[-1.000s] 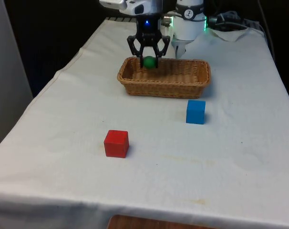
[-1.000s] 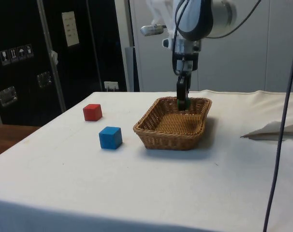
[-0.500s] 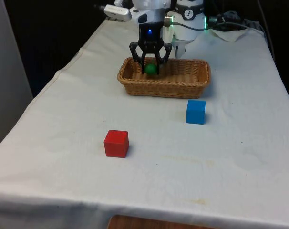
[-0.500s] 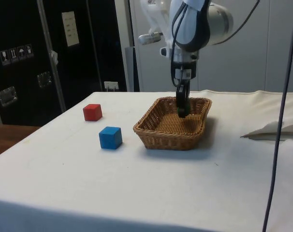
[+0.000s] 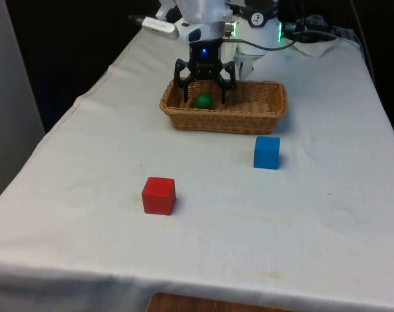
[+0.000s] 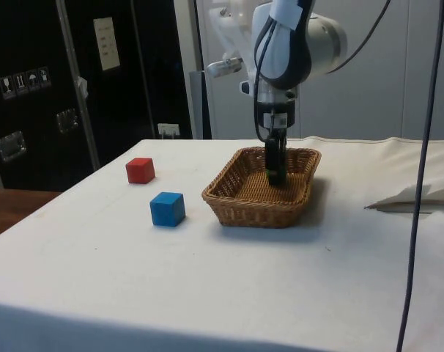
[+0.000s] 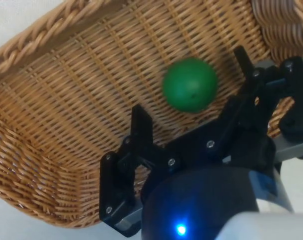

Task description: Place all non-red objects into the basket.

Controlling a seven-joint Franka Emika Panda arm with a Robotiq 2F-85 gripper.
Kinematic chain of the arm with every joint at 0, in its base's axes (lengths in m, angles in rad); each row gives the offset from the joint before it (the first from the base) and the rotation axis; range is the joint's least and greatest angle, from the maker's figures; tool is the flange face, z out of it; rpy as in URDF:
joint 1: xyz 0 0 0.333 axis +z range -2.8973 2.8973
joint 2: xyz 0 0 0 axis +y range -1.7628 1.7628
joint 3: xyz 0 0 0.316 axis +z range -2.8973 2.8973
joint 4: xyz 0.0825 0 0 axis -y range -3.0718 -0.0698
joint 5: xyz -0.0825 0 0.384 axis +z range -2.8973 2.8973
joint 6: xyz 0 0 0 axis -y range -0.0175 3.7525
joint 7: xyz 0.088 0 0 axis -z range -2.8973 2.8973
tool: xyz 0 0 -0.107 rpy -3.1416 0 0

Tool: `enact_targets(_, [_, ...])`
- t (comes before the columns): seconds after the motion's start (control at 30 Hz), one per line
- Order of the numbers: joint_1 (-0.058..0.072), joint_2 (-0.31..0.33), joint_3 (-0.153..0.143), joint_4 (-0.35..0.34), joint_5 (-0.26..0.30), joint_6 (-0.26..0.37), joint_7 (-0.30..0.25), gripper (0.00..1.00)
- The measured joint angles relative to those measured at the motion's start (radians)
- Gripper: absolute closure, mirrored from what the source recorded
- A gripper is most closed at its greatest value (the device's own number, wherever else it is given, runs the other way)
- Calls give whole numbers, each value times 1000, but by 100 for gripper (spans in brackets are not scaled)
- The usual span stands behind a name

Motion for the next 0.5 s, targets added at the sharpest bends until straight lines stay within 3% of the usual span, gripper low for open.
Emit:
enact_targets(0.33, [0, -5, 1, 5, 10, -1, -8, 0])
enact_targets(0.5, [0, -64, -1, 14, 4, -46, -12, 0])
